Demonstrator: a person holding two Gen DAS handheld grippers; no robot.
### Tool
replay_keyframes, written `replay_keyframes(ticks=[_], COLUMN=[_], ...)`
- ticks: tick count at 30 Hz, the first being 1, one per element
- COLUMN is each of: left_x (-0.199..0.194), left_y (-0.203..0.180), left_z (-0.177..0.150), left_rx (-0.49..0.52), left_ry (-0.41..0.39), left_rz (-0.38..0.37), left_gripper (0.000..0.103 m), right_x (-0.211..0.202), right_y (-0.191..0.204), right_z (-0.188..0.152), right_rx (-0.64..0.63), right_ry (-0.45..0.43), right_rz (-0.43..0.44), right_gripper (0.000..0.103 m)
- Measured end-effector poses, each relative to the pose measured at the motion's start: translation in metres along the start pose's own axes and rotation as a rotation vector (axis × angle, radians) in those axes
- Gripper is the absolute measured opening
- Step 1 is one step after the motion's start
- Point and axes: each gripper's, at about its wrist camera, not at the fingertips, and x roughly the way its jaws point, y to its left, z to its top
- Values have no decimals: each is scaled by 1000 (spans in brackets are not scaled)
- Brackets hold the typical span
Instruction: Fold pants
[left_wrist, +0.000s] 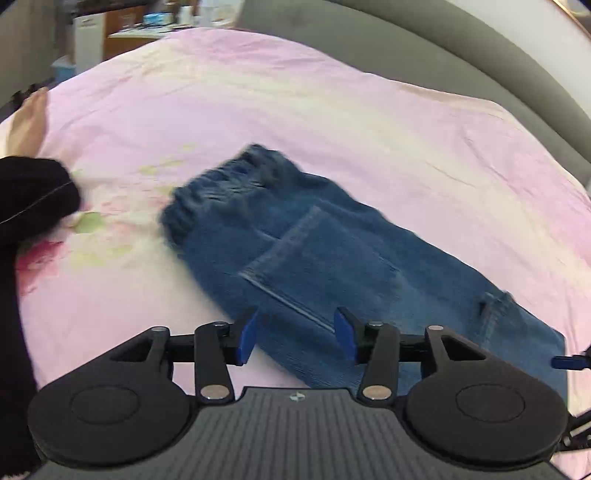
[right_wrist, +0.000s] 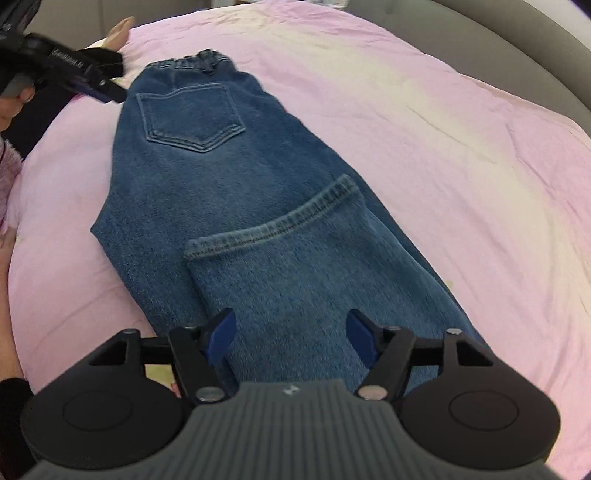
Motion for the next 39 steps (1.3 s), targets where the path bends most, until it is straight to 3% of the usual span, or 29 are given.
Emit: replay_keyframes(ticks=[1,7,12,16,19,23,29,31,37,39], left_x=[3,22,40,54,68,85,103,101,64,46], left_y=[7,45,65,85,98,106,110,110,92,81], left_z=[2,10,19,27,32,35,38,36,42,48], left_rx=[-18,-121,-187,-246,-293,-332,-388,-388,-346,-327], left_ry=[2,-4,2,13,35,27,12,3,-99,-125], left_rz=[17,24,9,-27,-82,-129,-162,-163,-198,-225], left_gripper=[58,67,70,81,88,89,77,67,42,39], right_x=[7,44,75,97,104,115,126,127,136,133], right_y=[-1,-10,-18,-11,-16,-18,-22,-22,-15,-19], right_z=[8,43,62,65,68,71,78,79,85,83], right_rx=[-38,-209,-251,-336,-332,-317,-299,-299,-292,-291], right_ry=[9,80,110,149,173,198,237,244,261,269], right_rz=[10,65,103,144,186,214,246,244,230,231], right_gripper=[84,85,87,93,94,96,98,98,98,98])
